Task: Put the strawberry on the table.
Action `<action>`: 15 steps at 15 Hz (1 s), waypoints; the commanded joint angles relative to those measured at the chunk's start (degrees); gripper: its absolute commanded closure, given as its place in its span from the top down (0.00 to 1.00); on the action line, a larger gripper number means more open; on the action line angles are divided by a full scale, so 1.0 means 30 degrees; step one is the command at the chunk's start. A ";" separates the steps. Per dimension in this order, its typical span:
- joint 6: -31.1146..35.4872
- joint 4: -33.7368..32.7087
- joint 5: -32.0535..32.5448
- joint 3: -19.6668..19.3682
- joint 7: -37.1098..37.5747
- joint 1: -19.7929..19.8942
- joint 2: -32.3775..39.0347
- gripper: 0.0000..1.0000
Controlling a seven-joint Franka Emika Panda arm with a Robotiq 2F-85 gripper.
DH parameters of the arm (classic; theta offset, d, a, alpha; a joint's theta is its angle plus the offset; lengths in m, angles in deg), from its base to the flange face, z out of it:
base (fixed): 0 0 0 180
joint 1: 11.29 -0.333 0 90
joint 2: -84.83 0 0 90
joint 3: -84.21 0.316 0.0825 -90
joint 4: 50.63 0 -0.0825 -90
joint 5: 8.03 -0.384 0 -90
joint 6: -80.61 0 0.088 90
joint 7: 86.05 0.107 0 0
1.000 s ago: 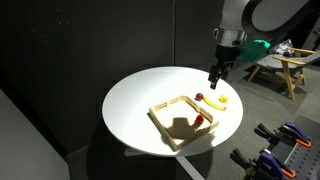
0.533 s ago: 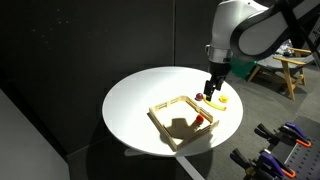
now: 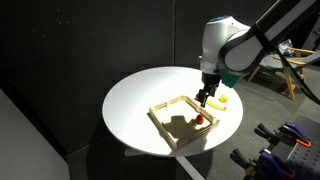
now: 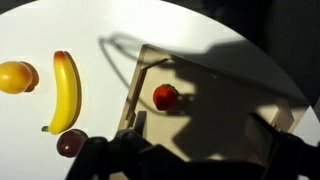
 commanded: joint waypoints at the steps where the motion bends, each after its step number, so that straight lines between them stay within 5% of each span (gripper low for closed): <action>1: 0.0098 -0.1283 0.0620 -0.0749 0.0876 -0.0301 0.1441 1.00; 15: 0.0097 -0.1713 -0.0052 -0.1570 0.0116 -0.0294 0.3291 1.00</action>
